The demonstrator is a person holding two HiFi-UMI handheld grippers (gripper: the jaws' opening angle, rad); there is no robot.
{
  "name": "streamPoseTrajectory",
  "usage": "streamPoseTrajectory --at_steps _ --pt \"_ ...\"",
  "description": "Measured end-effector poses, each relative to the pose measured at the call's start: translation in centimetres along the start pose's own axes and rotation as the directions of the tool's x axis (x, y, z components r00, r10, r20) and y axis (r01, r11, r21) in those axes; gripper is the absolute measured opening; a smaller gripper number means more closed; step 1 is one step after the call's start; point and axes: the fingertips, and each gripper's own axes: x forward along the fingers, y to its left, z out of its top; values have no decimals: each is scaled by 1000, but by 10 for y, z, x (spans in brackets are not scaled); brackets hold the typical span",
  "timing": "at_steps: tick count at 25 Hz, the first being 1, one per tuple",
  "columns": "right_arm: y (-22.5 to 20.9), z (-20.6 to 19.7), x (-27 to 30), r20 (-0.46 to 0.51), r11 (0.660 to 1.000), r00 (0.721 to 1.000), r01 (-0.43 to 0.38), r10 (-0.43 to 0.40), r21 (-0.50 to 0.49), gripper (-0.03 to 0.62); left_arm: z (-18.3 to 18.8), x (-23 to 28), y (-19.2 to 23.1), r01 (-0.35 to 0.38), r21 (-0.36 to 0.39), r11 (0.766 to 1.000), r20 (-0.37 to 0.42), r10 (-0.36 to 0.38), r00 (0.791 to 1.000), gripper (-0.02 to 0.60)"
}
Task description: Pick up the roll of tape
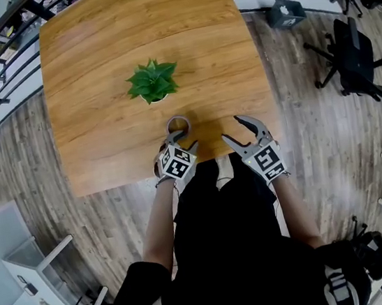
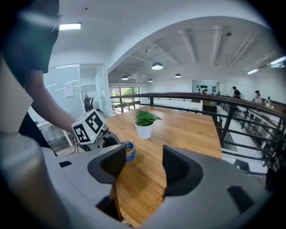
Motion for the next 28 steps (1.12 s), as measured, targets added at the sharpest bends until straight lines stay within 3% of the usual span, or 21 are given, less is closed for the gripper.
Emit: streamPoseTrajectory --at_steps 20,28 --pt "-13 0 -14 -34 999 999 33 -34 -25 265 -1 10 12 -19 16 1000 -30 20 999 106" --pt "-15 -3 -17 -40 999 999 37 -37 -23 265 -2 11 14 -35 30 999 -44 36 998 73"
